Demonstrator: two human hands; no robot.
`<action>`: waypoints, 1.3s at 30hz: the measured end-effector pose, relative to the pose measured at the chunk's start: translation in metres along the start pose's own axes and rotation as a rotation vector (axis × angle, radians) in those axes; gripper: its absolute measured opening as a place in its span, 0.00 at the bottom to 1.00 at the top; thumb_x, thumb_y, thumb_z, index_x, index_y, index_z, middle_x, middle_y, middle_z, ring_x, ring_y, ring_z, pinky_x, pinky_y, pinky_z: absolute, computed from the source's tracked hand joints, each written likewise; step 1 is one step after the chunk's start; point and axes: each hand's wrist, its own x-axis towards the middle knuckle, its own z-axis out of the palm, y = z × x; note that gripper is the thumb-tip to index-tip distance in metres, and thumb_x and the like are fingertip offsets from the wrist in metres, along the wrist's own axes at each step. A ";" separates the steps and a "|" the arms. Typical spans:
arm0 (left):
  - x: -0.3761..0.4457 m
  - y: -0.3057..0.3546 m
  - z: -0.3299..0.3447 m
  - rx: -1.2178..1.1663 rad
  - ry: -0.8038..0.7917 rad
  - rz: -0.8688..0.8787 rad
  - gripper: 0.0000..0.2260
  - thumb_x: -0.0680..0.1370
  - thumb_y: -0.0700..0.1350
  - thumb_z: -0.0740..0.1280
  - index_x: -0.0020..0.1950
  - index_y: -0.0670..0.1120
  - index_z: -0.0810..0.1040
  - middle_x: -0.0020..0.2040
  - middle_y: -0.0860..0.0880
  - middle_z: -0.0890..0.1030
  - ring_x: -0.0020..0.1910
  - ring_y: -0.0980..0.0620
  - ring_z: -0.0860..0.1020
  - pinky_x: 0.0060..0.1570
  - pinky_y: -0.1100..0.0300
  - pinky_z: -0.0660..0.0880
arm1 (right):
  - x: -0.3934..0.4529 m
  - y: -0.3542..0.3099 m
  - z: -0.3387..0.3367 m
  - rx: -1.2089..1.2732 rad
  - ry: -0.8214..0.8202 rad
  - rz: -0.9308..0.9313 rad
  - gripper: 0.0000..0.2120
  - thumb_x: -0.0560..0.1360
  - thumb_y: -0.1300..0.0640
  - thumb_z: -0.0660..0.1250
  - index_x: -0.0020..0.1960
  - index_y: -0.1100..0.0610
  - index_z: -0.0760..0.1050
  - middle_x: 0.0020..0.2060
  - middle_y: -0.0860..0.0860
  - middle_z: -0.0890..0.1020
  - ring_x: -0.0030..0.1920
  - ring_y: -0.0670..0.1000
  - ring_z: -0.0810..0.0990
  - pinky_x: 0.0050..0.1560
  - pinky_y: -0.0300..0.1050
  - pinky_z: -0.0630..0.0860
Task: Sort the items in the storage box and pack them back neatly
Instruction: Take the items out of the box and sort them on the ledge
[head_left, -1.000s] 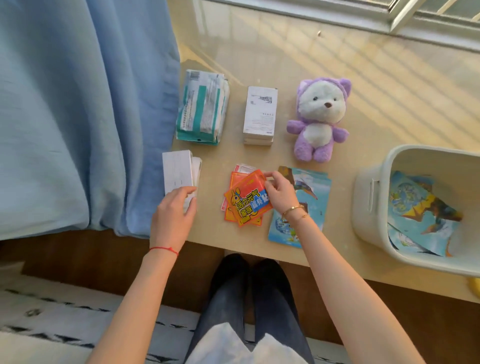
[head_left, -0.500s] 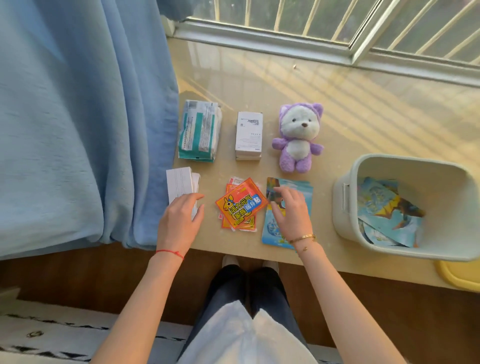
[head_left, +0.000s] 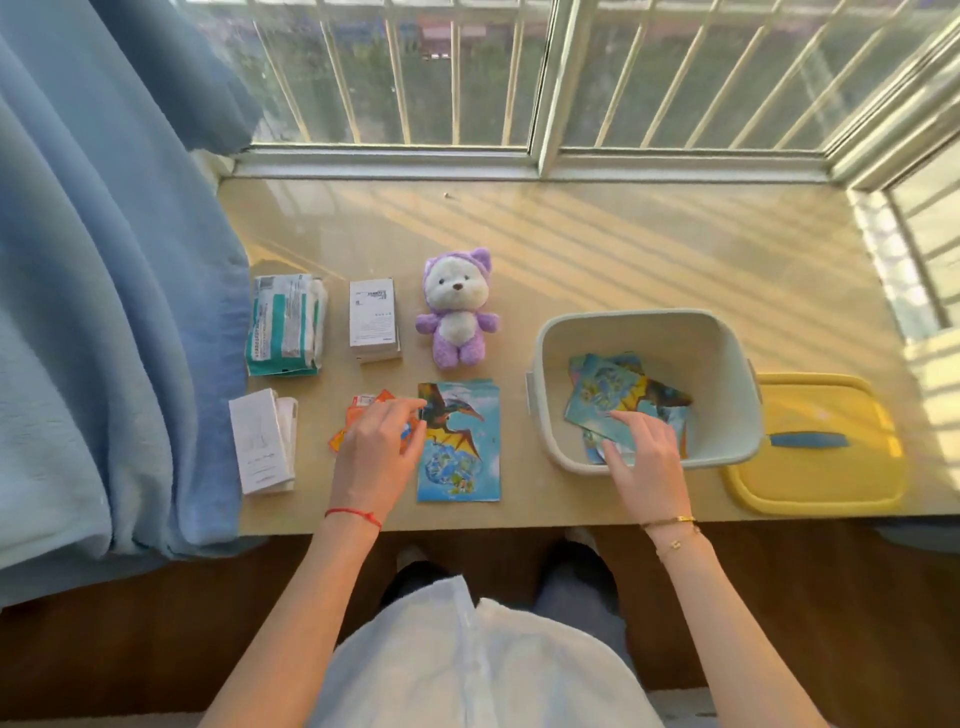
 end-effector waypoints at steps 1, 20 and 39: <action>0.004 0.017 0.010 -0.010 0.013 0.014 0.11 0.75 0.43 0.69 0.57 0.49 0.78 0.50 0.49 0.81 0.47 0.50 0.79 0.43 0.57 0.76 | 0.005 0.018 -0.009 -0.004 -0.011 0.001 0.16 0.73 0.59 0.69 0.61 0.58 0.74 0.55 0.53 0.78 0.59 0.54 0.72 0.64 0.46 0.67; 0.065 0.169 0.219 -0.031 -0.047 -0.231 0.12 0.77 0.45 0.65 0.60 0.48 0.77 0.54 0.48 0.80 0.52 0.47 0.78 0.50 0.52 0.76 | 0.145 0.212 0.016 -0.106 -0.500 -0.018 0.22 0.75 0.55 0.68 0.66 0.60 0.68 0.61 0.57 0.73 0.62 0.58 0.70 0.65 0.50 0.68; 0.083 0.156 0.273 -0.025 -0.127 -0.396 0.13 0.78 0.45 0.64 0.61 0.48 0.76 0.55 0.50 0.80 0.53 0.49 0.77 0.47 0.54 0.76 | 0.174 0.228 0.048 -0.004 -0.419 0.028 0.13 0.76 0.60 0.64 0.59 0.61 0.71 0.53 0.60 0.75 0.52 0.62 0.75 0.49 0.51 0.75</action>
